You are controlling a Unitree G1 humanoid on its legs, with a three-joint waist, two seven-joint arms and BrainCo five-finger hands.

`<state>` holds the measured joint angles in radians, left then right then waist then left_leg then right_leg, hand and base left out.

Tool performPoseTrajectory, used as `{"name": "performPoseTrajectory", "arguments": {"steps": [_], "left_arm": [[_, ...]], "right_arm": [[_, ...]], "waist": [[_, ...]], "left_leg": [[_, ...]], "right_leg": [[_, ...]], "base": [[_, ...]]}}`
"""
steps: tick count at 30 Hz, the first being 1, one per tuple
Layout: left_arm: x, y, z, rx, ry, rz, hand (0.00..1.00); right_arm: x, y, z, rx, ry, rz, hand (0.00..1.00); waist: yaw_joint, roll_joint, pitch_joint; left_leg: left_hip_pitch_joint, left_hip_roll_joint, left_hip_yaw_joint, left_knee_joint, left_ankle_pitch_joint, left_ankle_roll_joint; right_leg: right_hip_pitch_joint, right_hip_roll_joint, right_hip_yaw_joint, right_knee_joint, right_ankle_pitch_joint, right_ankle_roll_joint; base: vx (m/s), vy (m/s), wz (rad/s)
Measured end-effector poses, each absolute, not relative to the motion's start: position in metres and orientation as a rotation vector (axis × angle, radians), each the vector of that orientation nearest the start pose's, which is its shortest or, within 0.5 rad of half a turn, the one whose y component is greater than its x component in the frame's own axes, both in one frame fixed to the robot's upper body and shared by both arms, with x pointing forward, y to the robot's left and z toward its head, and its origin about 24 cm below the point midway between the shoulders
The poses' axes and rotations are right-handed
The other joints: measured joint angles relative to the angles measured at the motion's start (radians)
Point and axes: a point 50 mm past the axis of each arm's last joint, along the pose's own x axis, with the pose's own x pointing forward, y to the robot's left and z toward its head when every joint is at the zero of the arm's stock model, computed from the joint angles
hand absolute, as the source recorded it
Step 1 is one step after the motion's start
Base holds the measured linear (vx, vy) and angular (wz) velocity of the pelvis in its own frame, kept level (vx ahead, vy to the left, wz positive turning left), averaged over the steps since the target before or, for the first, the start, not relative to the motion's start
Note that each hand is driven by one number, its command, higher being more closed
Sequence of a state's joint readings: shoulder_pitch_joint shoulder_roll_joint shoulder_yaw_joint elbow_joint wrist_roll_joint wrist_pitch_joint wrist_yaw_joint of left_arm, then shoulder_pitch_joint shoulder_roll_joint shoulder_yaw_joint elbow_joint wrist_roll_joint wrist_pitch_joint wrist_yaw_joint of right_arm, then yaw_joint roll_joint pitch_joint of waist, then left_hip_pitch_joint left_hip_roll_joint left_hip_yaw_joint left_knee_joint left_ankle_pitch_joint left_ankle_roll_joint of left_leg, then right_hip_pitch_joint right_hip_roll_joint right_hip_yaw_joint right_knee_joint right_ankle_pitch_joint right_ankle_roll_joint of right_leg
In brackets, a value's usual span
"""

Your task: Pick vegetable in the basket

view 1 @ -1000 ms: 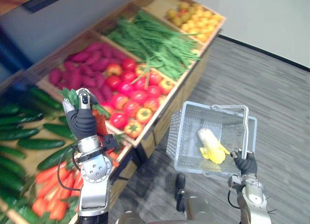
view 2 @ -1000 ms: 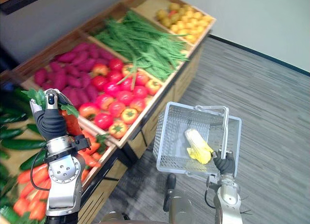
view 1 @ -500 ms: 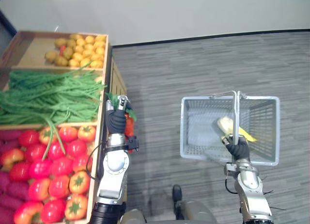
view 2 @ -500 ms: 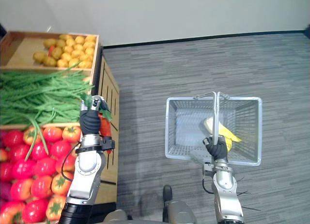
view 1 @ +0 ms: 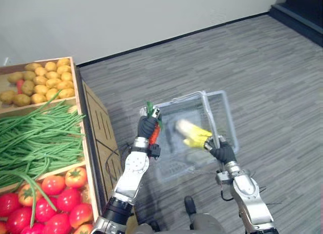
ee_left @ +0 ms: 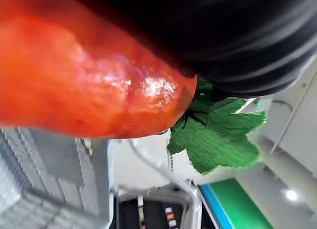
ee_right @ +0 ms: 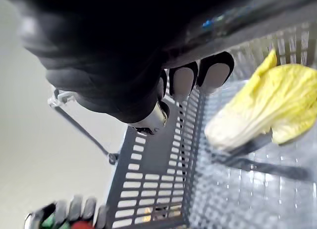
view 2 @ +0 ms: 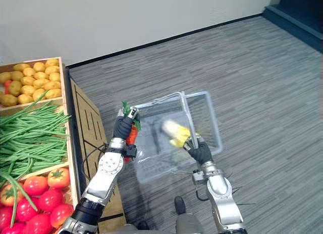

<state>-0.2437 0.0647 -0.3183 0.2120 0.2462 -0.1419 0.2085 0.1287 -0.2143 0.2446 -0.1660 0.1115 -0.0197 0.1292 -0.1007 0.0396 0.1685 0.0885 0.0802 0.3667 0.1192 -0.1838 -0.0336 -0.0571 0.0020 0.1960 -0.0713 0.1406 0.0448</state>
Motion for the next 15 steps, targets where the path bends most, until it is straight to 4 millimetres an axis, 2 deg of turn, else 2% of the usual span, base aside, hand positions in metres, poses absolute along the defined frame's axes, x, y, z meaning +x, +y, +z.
{"name": "performPoseTrajectory", "arguments": {"steps": [3, 4, 6, 11, 15], "left_arm": [[0.29, 0.069, 0.055, 0.457, -0.204, -0.249, 1.0], [0.29, 0.067, 0.05, 0.518, -0.194, -0.276, 0.0], [0.289, 0.065, 0.041, 0.611, -0.177, -0.302, 0.0], [0.289, 0.067, 0.024, 0.702, -0.099, -0.311, 0.0], [0.289, 0.069, 0.02, 0.733, -0.079, -0.308, 0.0]], "right_arm": [[0.217, -0.112, 0.044, 0.0, -0.004, 0.43, 1.0], [0.215, -0.107, 0.044, 0.025, 0.002, 0.456, 1.0], [0.212, -0.098, 0.043, 0.062, 0.009, 0.493, 1.0], [0.21, -0.088, 0.043, 0.083, 0.01, 0.528, 1.0], [0.21, -0.085, 0.043, 0.084, 0.012, 0.544, 1.0]], "waist": [[-0.005, -0.002, -0.001], [-0.008, -0.003, -0.002], [-0.022, -0.006, -0.004], [-0.025, -0.017, -0.009], [-0.025, -0.02, -0.011]], "left_leg": [[-0.003, -0.012, 0.007, -0.006, 0.0, 0.001], [-0.005, -0.016, 0.007, -0.006, -0.001, 0.001], [-0.006, -0.019, 0.005, -0.006, -0.001, 0.003], [-0.01, -0.022, 0.006, -0.006, -0.002, 0.004], [-0.017, -0.021, 0.006, -0.004, -0.002, 0.004]], "right_leg": [[-0.001, -0.011, 0.012, -0.022, 0.013, 0.006], [-0.002, -0.015, 0.014, -0.026, 0.016, 0.008], [-0.002, -0.019, 0.013, -0.026, 0.016, 0.009], [-0.007, -0.02, 0.016, -0.026, 0.016, 0.009], [-0.013, -0.02, 0.016, -0.026, 0.017, 0.009]], "base": [[-0.05, 0.031, -0.1], [-0.05, 0.022, -0.03], [-0.07, 0.018, 0.01], [-0.05, -0.006, -0.02], [-0.03, -0.017, 0.0]]}}
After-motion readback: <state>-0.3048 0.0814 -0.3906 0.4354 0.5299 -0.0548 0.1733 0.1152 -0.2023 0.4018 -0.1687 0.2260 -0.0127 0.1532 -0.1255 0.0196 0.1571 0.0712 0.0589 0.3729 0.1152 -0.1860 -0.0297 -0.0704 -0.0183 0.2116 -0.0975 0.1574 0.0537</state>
